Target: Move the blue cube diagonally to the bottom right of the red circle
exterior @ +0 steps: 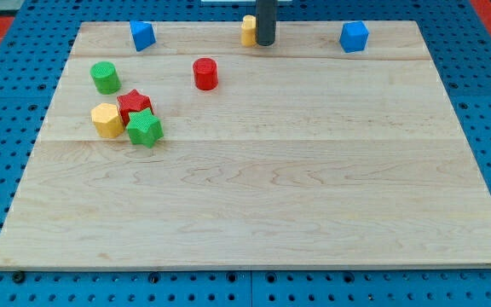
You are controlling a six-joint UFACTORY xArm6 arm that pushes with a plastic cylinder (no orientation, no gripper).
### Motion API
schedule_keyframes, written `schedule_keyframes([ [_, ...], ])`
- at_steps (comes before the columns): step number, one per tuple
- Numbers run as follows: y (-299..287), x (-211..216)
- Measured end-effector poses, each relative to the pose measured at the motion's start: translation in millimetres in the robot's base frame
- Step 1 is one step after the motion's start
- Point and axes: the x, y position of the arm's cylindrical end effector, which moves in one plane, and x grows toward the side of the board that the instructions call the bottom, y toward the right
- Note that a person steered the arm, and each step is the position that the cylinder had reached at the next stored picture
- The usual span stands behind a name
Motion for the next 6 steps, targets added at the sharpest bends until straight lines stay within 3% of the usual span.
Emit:
schedule_keyframes([
  [2, 11, -14],
  [4, 99, -40],
  [5, 165, -31],
  [6, 138, 6],
])
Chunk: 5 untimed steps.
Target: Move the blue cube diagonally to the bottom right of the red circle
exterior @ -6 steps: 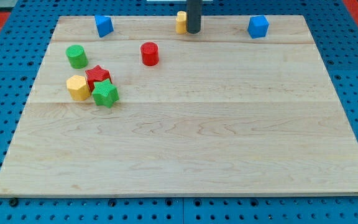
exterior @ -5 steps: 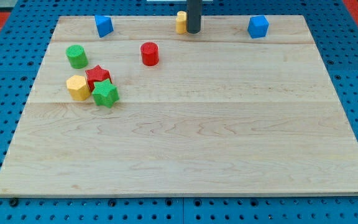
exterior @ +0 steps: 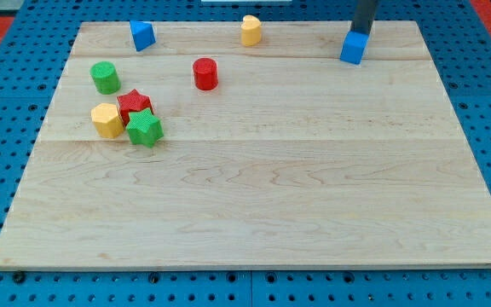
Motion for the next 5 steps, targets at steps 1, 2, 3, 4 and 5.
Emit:
schedule_keyframes([
  [1, -29, 49],
  [2, -11, 43],
  [3, -1, 75],
  [4, -72, 97],
  [5, -159, 96],
])
